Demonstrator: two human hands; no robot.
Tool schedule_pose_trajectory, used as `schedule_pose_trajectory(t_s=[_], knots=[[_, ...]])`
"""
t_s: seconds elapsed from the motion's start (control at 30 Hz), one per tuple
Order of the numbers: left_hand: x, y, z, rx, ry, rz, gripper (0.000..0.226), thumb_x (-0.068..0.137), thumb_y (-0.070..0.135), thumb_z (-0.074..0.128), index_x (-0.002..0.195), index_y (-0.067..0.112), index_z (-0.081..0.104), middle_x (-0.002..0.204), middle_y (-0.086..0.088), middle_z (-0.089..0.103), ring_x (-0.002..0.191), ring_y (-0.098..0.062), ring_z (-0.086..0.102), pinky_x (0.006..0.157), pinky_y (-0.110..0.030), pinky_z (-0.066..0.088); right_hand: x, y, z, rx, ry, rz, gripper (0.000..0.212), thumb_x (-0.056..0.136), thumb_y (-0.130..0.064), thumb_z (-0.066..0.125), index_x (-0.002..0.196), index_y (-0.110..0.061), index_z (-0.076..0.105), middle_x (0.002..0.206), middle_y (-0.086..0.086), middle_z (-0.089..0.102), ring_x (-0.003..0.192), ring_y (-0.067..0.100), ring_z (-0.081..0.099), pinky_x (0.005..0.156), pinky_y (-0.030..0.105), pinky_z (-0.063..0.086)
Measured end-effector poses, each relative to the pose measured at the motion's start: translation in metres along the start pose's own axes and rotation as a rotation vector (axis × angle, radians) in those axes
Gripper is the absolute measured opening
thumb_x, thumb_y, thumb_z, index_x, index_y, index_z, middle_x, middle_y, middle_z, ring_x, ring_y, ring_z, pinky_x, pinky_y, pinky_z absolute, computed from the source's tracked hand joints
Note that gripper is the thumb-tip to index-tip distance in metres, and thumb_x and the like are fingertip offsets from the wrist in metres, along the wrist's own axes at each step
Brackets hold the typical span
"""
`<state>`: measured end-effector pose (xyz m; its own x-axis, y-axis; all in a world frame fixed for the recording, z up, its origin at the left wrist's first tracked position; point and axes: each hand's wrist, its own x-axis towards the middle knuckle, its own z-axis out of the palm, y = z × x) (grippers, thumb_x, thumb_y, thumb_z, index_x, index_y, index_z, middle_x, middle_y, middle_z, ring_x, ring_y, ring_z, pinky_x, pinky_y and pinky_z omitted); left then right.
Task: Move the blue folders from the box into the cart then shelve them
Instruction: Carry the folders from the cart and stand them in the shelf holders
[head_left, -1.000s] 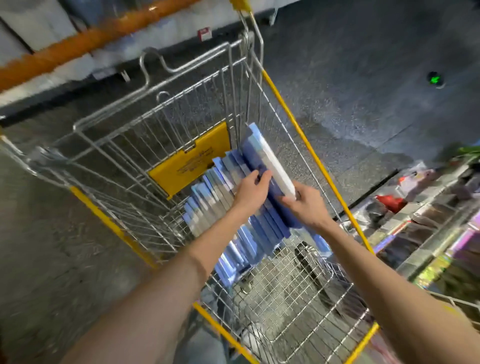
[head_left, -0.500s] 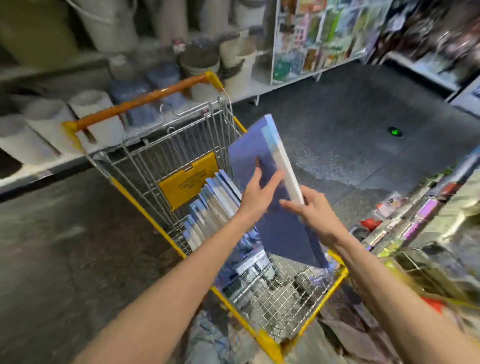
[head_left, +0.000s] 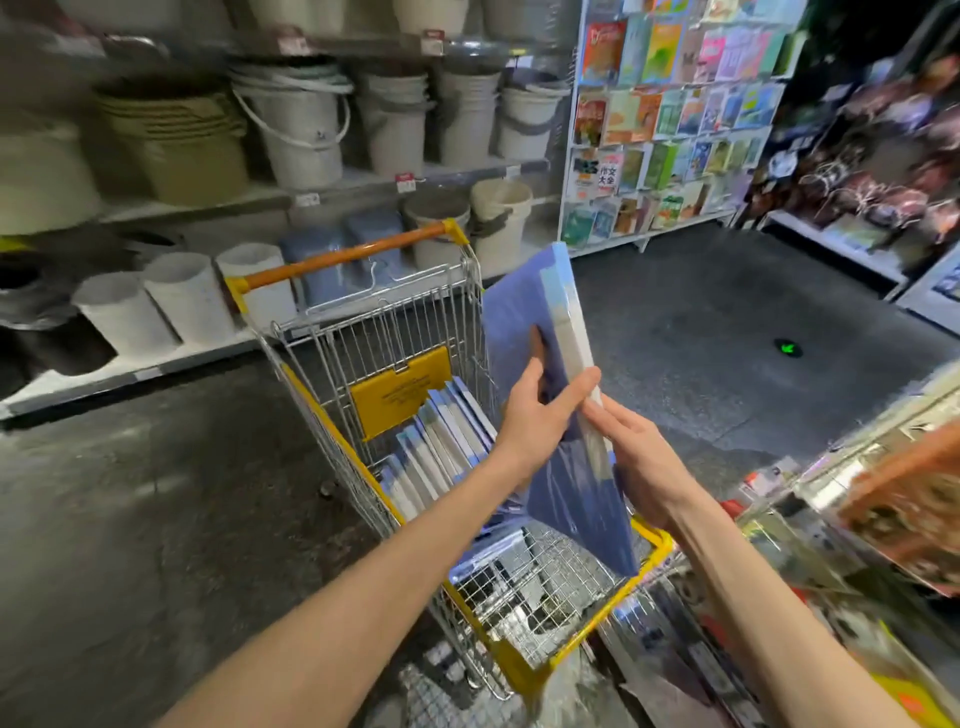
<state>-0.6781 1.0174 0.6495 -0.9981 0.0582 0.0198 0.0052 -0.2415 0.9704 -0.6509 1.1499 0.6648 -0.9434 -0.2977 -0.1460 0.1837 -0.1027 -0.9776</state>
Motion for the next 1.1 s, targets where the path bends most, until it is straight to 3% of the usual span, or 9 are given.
schedule_pose_trajectory(t_s=[0.13,0.2,0.27,0.43,0.57,0.7,0.9,1.0,1.1], knots=[[-0.001,0.017,-0.007,0.004,-0.005,-0.020,0.049,0.088,0.042,0.072,0.115,0.076,0.048,0.138,0.007,0.062,0.125,-0.014,0.060,0.106,-0.053,0.048,0.001,-0.013,0.009,-0.049,0.009,-0.002,0.040,0.099,-0.033,0.054,0.138,-0.023,0.059,0.131,0.005,0.066,0.121,0.026,0.063,0.100,0.049,0.051],[0.000,0.022,-0.015,0.001,-0.030,-0.046,0.060,0.088,0.042,0.073,0.141,0.053,0.046,0.136,0.005,0.064,0.123,-0.017,0.062,0.104,-0.056,0.049,0.003,-0.016,0.014,-0.078,0.007,-0.016,0.042,0.099,-0.034,0.053,0.138,-0.020,0.058,0.135,0.005,0.064,0.125,0.026,0.060,0.104,0.046,0.046],[0.003,0.027,-0.023,-0.020,-0.050,-0.051,0.081,0.092,0.034,0.072,0.158,0.036,0.025,0.142,0.007,0.060,0.127,-0.015,0.059,0.105,-0.055,0.048,0.007,-0.019,0.020,-0.087,0.015,-0.017,0.042,0.099,-0.035,0.052,0.136,-0.015,0.060,0.133,0.007,0.065,0.122,0.028,0.062,0.104,0.043,0.047],[0.005,0.037,-0.041,-0.023,-0.075,-0.046,0.091,0.089,0.027,0.076,0.159,0.036,0.018,0.137,0.011,0.063,0.128,-0.016,0.058,0.105,-0.056,0.048,0.015,-0.018,0.030,-0.116,-0.007,-0.026,0.040,0.105,-0.027,0.043,0.141,-0.012,0.055,0.137,0.006,0.062,0.124,0.026,0.061,0.107,0.036,0.047],[0.007,0.040,-0.050,0.002,-0.096,-0.031,0.105,0.075,0.045,0.081,0.158,0.038,0.018,0.137,0.011,0.063,0.131,-0.019,0.056,0.107,-0.054,0.046,0.015,-0.023,0.034,-0.122,-0.015,-0.002,0.040,0.105,-0.027,0.043,0.141,-0.012,0.054,0.138,0.010,0.060,0.130,0.028,0.056,0.113,0.049,0.039],[0.012,0.041,-0.057,-0.005,-0.111,-0.034,0.109,0.071,0.048,0.082,0.158,0.037,0.017,0.134,0.013,0.065,0.128,-0.015,0.058,0.108,-0.051,0.046,0.017,-0.028,0.036,-0.167,-0.005,0.014,0.039,0.105,-0.030,0.043,0.138,-0.014,0.058,0.136,0.012,0.062,0.129,0.030,0.056,0.114,0.055,0.035],[0.015,0.044,-0.064,0.019,-0.140,-0.041,0.095,0.086,0.027,0.079,0.159,0.036,0.019,0.140,0.011,0.060,0.128,-0.011,0.058,0.108,-0.050,0.047,0.018,-0.027,0.042,-0.177,0.024,0.014,0.038,0.104,-0.029,0.045,0.137,-0.017,0.059,0.134,0.008,0.064,0.127,0.028,0.058,0.102,0.042,0.045],[0.018,0.045,-0.068,0.004,-0.168,-0.037,0.089,0.092,0.019,0.073,0.160,0.032,0.018,0.142,0.005,0.059,0.126,-0.010,0.059,0.108,-0.046,0.048,0.019,-0.028,0.044,-0.192,0.037,0.005,0.037,0.102,-0.029,0.048,0.137,-0.020,0.060,0.133,0.007,0.064,0.126,0.027,0.059,0.103,0.044,0.045],[0.019,0.050,-0.071,0.000,-0.219,-0.051,0.083,0.094,0.018,0.070,0.159,0.033,0.021,0.135,0.009,0.063,0.119,-0.006,0.063,0.099,-0.035,0.054,0.018,-0.031,0.046,-0.203,0.048,-0.013,0.037,0.101,-0.024,0.052,0.137,-0.020,0.060,0.133,0.007,0.065,0.125,0.028,0.060,0.104,0.047,0.046]])
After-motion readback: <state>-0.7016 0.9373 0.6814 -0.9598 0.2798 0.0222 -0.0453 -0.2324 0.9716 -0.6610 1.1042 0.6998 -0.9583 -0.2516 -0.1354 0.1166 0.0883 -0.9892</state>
